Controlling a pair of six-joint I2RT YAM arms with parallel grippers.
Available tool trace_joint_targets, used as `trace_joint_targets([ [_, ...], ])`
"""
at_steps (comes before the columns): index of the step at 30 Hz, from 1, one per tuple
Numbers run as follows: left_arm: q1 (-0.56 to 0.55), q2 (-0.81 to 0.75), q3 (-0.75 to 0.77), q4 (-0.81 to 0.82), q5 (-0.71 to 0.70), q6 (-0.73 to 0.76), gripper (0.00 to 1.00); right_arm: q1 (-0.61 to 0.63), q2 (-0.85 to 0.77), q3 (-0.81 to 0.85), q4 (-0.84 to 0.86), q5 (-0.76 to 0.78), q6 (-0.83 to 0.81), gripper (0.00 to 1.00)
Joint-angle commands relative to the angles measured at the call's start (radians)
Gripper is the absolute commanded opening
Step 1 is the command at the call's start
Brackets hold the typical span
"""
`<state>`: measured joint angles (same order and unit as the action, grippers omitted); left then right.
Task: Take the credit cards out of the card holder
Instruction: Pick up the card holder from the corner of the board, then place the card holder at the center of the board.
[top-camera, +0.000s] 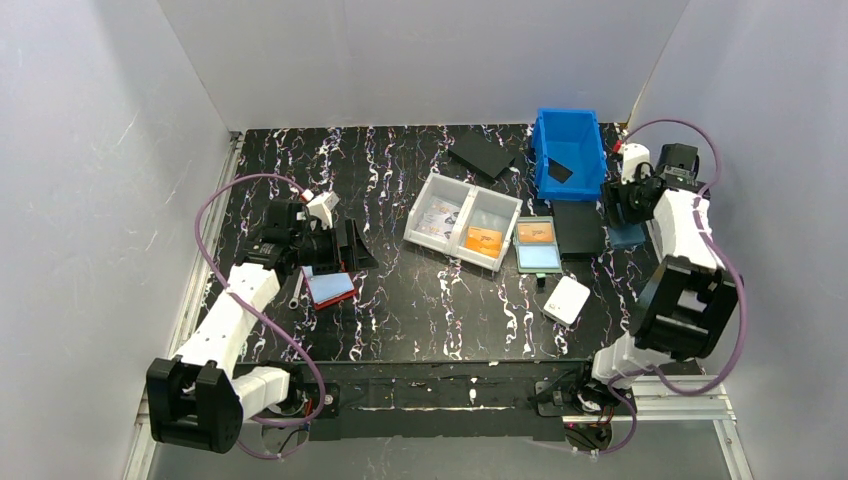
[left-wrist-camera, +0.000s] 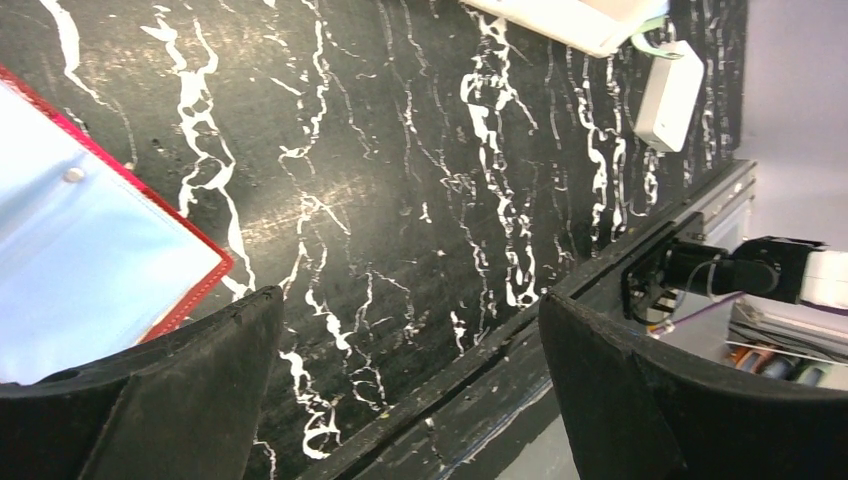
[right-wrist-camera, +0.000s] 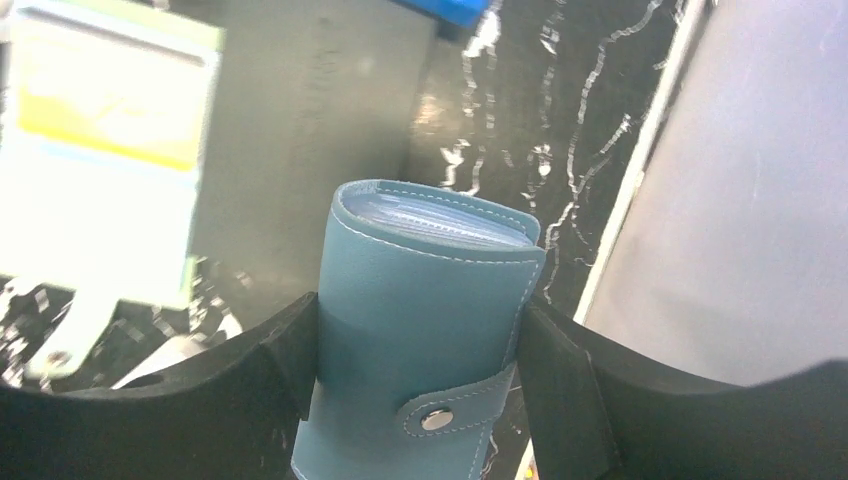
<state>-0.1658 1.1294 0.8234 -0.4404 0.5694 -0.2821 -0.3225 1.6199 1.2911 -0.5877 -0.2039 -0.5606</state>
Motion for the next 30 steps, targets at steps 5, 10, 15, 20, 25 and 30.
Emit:
trace_joint_targets([
  [5,0.002,-0.128,-0.030,0.060,0.118,-0.144,0.98,0.307,-0.267,-0.115,-0.162,-0.077,-0.051,0.73],
  [10,0.002,-0.194,-0.081,0.080,0.139,-0.241,0.98,0.714,-0.339,-0.170,-0.151,-0.034,0.066,0.74],
  [15,-0.016,-0.233,-0.142,0.091,0.142,-0.325,0.98,1.096,-0.328,-0.251,-0.061,0.051,0.155,0.75],
  [20,-0.088,-0.288,-0.213,0.107,0.058,-0.390,0.98,1.330,-0.211,-0.275,0.086,0.137,0.221,0.77],
  [25,-0.143,-0.356,-0.282,0.133,-0.020,-0.476,0.98,1.353,-0.088,-0.239,0.188,0.161,0.301,0.82],
  [30,-0.196,-0.421,-0.366,0.234,-0.077,-0.598,0.98,1.356,0.005,-0.199,0.167,0.049,0.333,0.98],
])
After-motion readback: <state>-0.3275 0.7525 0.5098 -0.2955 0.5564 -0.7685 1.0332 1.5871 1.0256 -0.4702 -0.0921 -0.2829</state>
